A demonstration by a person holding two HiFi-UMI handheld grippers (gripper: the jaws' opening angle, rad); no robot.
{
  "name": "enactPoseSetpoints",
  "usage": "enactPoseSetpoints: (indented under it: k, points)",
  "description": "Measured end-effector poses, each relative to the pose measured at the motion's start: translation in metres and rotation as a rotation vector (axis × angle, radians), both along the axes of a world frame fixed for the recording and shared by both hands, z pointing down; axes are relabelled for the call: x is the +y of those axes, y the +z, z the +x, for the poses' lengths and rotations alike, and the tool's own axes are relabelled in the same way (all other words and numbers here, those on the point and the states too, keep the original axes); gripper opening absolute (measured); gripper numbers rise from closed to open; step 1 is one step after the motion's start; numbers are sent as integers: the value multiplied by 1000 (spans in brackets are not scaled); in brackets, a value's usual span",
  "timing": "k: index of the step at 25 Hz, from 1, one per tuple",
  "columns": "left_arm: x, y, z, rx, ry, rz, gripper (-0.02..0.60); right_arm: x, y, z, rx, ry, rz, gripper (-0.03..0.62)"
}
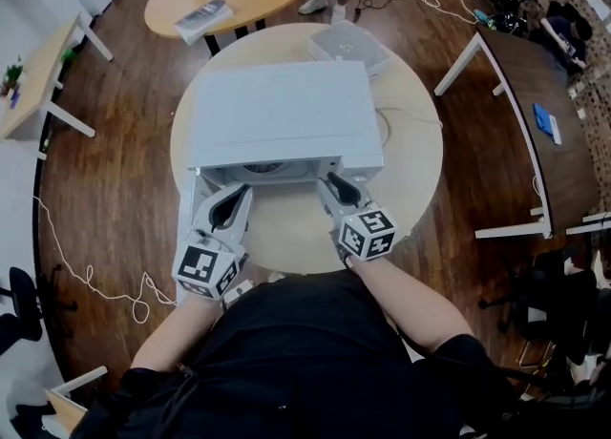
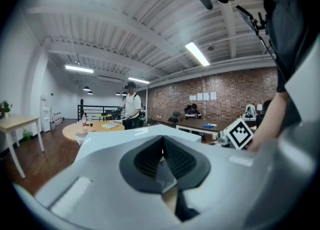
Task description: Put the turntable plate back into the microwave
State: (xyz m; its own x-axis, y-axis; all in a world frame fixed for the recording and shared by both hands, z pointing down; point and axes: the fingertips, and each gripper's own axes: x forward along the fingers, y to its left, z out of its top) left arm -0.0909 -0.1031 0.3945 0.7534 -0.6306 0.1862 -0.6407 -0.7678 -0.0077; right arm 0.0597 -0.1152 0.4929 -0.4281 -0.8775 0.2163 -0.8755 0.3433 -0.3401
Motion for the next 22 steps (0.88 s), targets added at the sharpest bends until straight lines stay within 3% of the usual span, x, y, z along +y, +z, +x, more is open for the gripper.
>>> enactPoseSetpoints:
  k: [9, 13, 22]
  points:
    - [2, -8, 5, 8, 39, -10, 5, 25, -76, 14, 221, 53, 272, 126]
    - [-5, -14, -2, 18, 38, -22, 5, 30, -78, 11, 252, 47, 286, 124]
    - [-9, 3, -2, 3, 19, -78, 5, 37, -44, 15, 244, 71, 204, 3]
